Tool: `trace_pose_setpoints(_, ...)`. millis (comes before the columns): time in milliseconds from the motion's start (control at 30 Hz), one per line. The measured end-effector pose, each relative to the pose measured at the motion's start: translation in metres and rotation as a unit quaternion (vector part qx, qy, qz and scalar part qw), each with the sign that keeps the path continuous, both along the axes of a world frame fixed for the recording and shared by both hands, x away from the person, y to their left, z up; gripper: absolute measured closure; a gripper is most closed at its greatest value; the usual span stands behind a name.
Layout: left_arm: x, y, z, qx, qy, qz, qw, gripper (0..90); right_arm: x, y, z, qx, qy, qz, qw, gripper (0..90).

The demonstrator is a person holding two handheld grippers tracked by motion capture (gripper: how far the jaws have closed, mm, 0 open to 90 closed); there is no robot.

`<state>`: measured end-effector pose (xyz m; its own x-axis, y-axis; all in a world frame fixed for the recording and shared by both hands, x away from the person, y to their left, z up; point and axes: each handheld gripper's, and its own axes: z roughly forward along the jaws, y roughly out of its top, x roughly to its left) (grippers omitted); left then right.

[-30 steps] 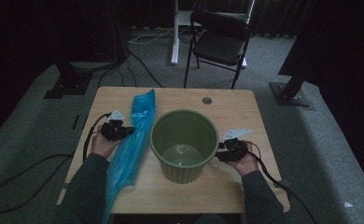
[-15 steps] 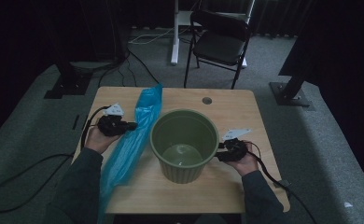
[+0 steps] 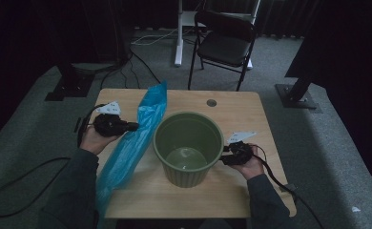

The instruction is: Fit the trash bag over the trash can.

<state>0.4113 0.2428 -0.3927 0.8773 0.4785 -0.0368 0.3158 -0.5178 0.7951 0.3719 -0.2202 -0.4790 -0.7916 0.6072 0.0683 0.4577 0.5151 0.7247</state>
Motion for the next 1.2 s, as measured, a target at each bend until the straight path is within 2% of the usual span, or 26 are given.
trace_pose_setpoints(133,-0.006,0.002,0.008,0.003,-0.006,-0.011,0.9999,89.2,0.0,-0.001,0.0,-0.001,-0.002,-0.001,1.0,53.5)
trace_pose_setpoints(267,-0.011,0.003,0.013,-0.009,-0.012,-0.017,0.9997,89.1,0.001,-0.002,0.001,-0.002,-0.003,-0.003,1.0,53.5)
trace_pose_setpoints(433,-0.016,0.004,0.019,-0.011,-0.018,-0.023,0.9995,89.1,0.003,-0.004,0.003,0.003,-0.004,-0.008,1.0,53.6)
trace_pose_setpoints(567,-0.021,0.005,0.029,-0.012,-0.028,-0.029,0.9991,89.1,0.005,-0.004,0.003,0.004,-0.005,-0.007,1.0,53.5)
trace_pose_setpoints(667,-0.027,0.008,0.041,-0.024,-0.036,-0.038,0.9983,89.2,0.006,-0.003,0.003,0.005,-0.007,-0.005,1.0,53.5)
trace_pose_setpoints(933,-0.034,0.005,0.054,-0.018,-0.044,-0.057,0.9972,89.1,0.007,-0.003,0.003,0.004,-0.006,-0.005,1.0,53.5)
trace_pose_setpoints(1200,-0.042,-0.005,0.065,-0.023,-0.052,-0.092,0.9941,89.0,0.007,-0.003,0.003,0.005,-0.005,-0.005,1.0,53.5)
